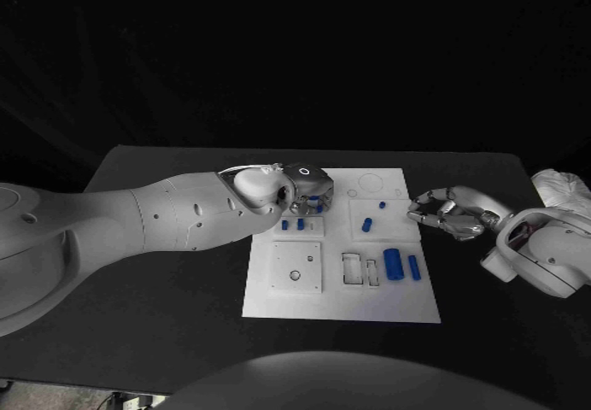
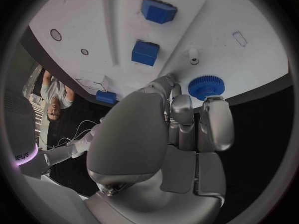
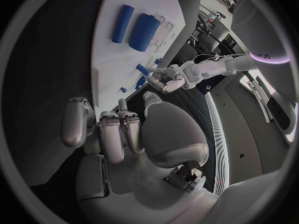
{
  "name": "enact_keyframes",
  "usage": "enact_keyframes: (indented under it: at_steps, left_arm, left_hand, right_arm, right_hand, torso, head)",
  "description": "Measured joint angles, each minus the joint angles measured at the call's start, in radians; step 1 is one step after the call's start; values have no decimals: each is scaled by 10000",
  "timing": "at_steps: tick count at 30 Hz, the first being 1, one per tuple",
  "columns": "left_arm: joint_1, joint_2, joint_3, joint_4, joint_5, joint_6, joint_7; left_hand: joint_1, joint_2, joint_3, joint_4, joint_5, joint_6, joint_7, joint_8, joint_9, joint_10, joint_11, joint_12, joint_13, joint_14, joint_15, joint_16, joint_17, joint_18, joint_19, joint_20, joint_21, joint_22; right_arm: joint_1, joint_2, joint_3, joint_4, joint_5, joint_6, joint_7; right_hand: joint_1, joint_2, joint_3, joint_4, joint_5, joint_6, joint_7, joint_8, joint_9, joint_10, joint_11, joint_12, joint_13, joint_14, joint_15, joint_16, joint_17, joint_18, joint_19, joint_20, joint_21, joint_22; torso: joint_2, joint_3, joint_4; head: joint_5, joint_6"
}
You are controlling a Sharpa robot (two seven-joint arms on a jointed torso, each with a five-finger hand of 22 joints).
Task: Assemble the parts on the task board
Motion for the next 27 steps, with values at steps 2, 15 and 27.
enact_keyframes:
  at_steps: [2,15,27]
  left_arm:
    - [-1,-11,0,11,-34,-126,0]
    - [245,-867,96,1052,-195,-769,-45]
    - [781,-2370,7,2406,-206,-757,-131]
  left_hand:
    - [12,11,5,-29,3,55,9,22,0,31,2,54,8,0,0,-9,-13,0,0,0,35,0]
    - [7,37,45,-124,-9,307,78,60,-5,471,30,113,0,0,0,-59,-275,0,0,0,116,0]
    - [-179,-18,45,-124,-300,448,8,97,-84,695,-55,-42,-111,37,-36,-126,-401,0,0,0,157,7]
  right_arm:
    - [-1,-4,0,0,0,9,-3]
    - [-6,-23,0,-9,6,28,-11]
    - [-8,-48,-1,48,54,28,0]
  right_hand:
    - [0,0,0,0,0,0,0,0,0,0,0,0,0,0,0,0,0,0,0,0,0,0]
    - [0,0,0,0,38,0,0,0,0,0,0,0,0,0,0,0,-1,1,0,0,0,-1]
    - [31,31,0,0,38,0,0,0,-9,0,0,0,0,0,0,0,4,0,0,0,0,-2]
  torso:
    - [0,0,0]
    - [-12,7,5]
    - [-18,13,13]
  head:
    - [4,0]
    - [6,0]
    - [17,0]
